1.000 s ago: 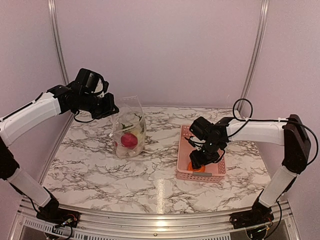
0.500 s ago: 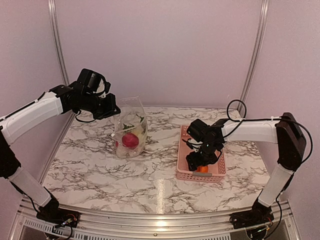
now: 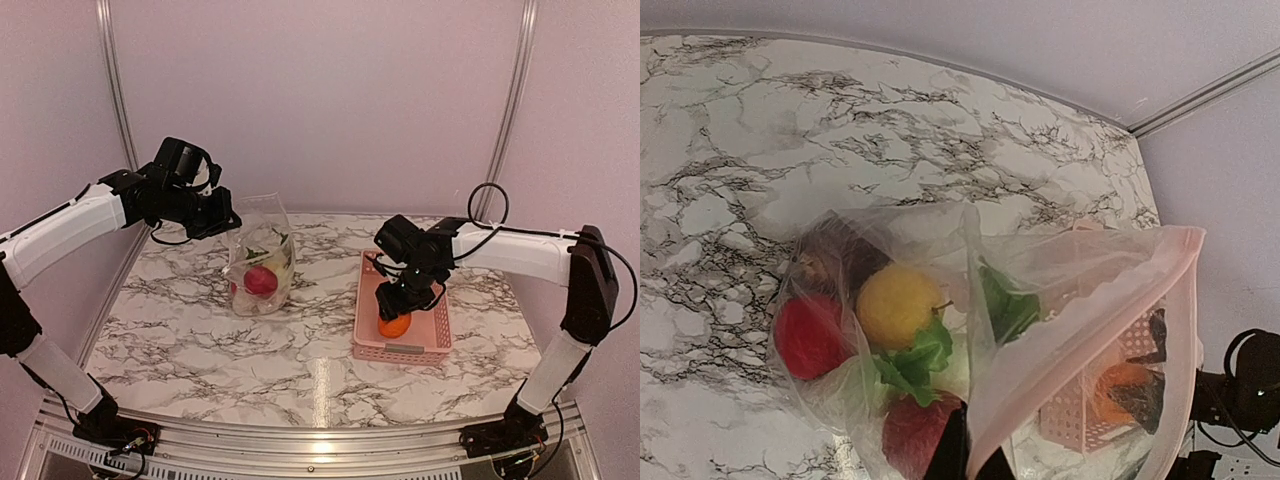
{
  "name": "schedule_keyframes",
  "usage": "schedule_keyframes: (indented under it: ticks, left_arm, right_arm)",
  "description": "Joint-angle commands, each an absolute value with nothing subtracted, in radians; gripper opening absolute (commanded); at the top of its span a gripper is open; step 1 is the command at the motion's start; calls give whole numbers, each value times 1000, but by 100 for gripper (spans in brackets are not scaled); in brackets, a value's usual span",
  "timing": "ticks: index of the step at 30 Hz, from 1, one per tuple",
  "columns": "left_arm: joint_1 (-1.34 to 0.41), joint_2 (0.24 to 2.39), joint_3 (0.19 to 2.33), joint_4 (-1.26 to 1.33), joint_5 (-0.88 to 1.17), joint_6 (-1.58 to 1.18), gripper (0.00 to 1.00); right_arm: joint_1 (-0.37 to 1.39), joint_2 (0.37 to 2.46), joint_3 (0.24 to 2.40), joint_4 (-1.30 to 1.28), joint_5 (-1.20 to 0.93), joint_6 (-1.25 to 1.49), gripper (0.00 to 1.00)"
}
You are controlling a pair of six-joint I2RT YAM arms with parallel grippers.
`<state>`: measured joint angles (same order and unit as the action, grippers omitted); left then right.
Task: Place the food in the zip-top bag and seal the zipper
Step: Pick up the fake fruit from the bin, then place the fake fruit in the zipper food storage bag.
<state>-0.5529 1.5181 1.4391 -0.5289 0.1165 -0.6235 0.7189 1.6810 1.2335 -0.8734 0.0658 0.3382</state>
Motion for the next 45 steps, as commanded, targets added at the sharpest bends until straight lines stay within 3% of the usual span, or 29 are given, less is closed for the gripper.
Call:
schedule_keyframes:
  ticks: [1, 19, 33, 38, 39, 42, 45]
  left_arm:
    - [-557, 1520, 1440, -550, 125, -623, 0]
    - [-557, 1551, 1463, -543, 158, -615, 0]
    - [-557, 1558, 1491, -558, 181, -599, 0]
    - [-557, 1552, 1488, -557, 191, -597, 0]
    - [-557, 1550, 1488, -558, 192, -597, 0]
    - [-557, 1548, 1488, -557, 192, -596, 0]
    - [-557, 1544, 1489, -564, 187, -594, 0]
  right_arm:
    - [711, 1637, 1380, -929, 132, 319, 52]
    - [874, 1770, 1930, -789, 72, 229, 46]
    - [934, 1889, 2062, -638, -25, 202, 46]
    - [938, 2008, 2208, -684, 51, 209, 46]
    - [939, 2037, 2253, -697, 57, 211, 47]
    - [938, 2102, 2357, -743, 87, 229, 65]
    - [937, 2089, 2348, -755, 117, 242, 73]
